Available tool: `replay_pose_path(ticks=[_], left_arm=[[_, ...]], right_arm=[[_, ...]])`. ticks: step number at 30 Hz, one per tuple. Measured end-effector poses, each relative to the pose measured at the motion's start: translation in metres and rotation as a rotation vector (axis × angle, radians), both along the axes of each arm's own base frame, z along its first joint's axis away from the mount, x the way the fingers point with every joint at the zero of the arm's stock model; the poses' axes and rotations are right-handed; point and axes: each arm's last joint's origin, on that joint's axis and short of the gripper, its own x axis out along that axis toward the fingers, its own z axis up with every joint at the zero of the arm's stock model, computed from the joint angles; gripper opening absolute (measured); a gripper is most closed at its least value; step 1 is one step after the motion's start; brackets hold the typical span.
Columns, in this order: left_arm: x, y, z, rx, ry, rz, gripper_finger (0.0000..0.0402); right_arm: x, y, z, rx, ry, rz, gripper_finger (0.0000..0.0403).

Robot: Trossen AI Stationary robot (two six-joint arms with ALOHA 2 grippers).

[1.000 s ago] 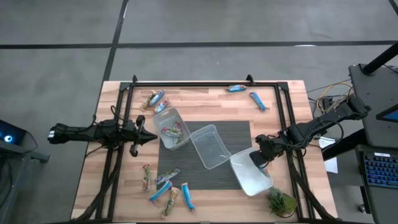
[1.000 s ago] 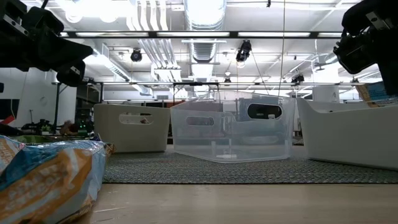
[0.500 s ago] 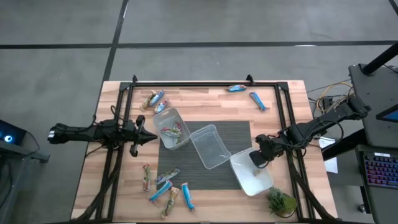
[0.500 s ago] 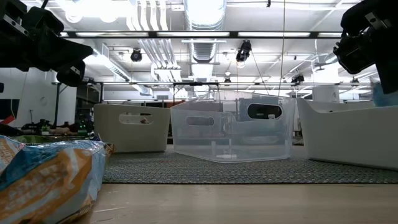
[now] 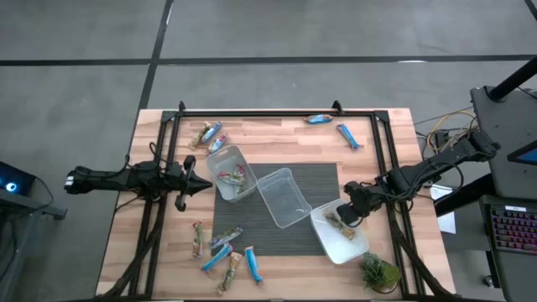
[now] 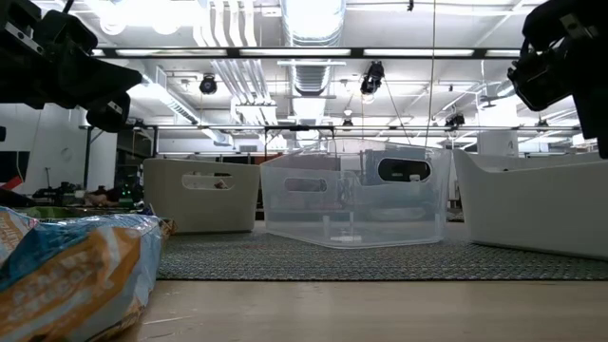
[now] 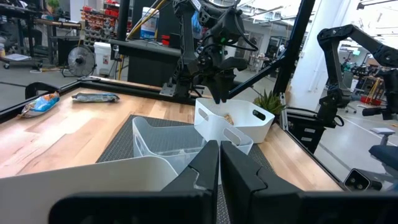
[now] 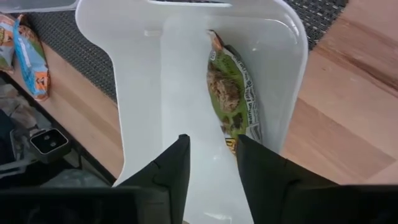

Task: Pick and place Granola Bars by type
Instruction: Put the blue granola bar into the transparent bin

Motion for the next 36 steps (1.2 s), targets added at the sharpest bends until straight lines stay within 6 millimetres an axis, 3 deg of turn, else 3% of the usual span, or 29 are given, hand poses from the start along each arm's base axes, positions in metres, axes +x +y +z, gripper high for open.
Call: replay_pose_path(ticks=[12, 30, 36], left_arm=[[0.0, 0.0, 0.0, 0.0, 0.0, 0.0, 0.0], [0.0, 0.0, 0.0, 0.0, 0.0, 0.0, 0.0], [0.0, 0.0, 0.0, 0.0, 0.0, 0.0, 0.0]], right_arm=[[0.007, 0.003, 0.012, -0.003, -0.141, 0.095, 0.0013], [0.02, -0.005, 0.129, -0.272, -0.636, 0.29, 0.0008], [0.017, -0.021, 0.165, -0.43, -0.64, 0.321, 0.0008]])
